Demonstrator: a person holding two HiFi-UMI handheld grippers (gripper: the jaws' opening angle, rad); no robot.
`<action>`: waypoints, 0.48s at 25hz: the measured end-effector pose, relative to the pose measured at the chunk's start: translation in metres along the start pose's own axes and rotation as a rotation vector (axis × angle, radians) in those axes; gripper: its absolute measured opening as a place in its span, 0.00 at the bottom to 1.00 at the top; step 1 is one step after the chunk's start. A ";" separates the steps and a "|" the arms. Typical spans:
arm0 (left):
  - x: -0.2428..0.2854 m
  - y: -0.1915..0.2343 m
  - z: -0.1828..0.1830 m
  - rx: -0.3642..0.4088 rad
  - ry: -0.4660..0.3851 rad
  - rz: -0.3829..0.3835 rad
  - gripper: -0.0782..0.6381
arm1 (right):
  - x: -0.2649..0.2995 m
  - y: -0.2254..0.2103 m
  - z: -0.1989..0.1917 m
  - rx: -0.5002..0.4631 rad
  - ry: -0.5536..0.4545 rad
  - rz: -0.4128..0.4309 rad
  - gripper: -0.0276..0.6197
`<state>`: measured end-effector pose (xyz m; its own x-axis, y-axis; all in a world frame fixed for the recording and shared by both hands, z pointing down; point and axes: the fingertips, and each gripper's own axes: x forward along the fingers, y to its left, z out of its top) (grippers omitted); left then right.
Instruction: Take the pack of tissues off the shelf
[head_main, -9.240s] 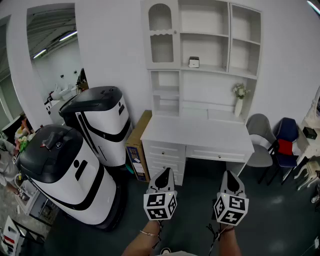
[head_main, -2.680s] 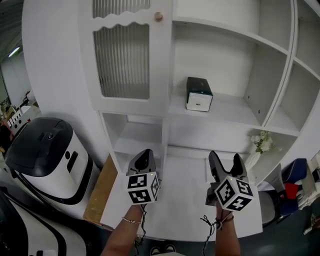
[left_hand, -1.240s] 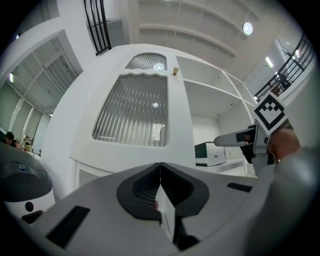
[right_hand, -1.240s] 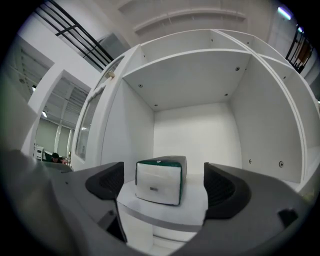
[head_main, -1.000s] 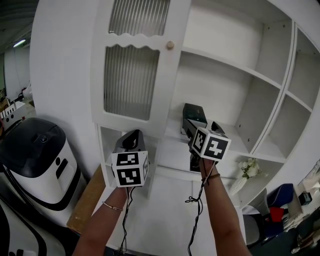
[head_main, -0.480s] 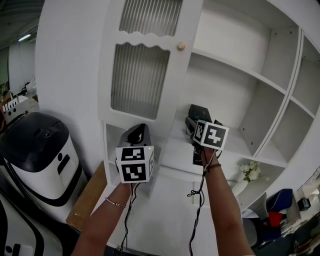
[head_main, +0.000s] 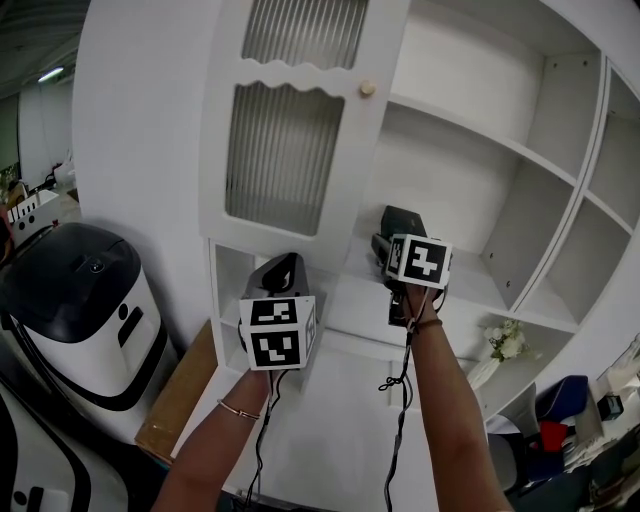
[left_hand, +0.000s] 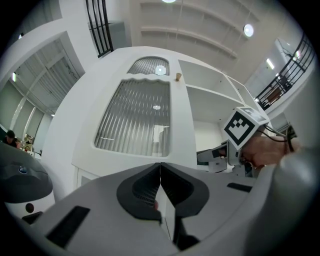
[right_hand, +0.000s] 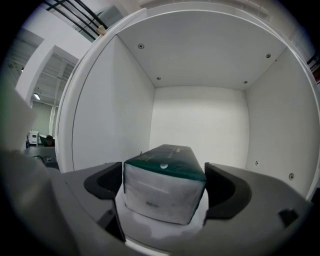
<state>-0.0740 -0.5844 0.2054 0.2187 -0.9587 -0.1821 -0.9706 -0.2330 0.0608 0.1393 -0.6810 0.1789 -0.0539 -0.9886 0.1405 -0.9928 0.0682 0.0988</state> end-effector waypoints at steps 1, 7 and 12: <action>-0.001 -0.001 -0.001 -0.001 0.002 -0.001 0.13 | 0.001 0.000 -0.001 -0.008 0.007 -0.005 0.84; -0.005 -0.001 -0.007 -0.008 0.011 0.001 0.13 | 0.004 0.002 -0.005 -0.058 0.044 -0.022 0.80; -0.009 -0.001 -0.011 -0.008 0.020 0.007 0.13 | 0.004 0.001 -0.006 -0.053 0.049 -0.015 0.78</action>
<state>-0.0739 -0.5770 0.2181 0.2138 -0.9634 -0.1616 -0.9713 -0.2273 0.0700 0.1383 -0.6844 0.1852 -0.0321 -0.9820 0.1861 -0.9862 0.0613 0.1535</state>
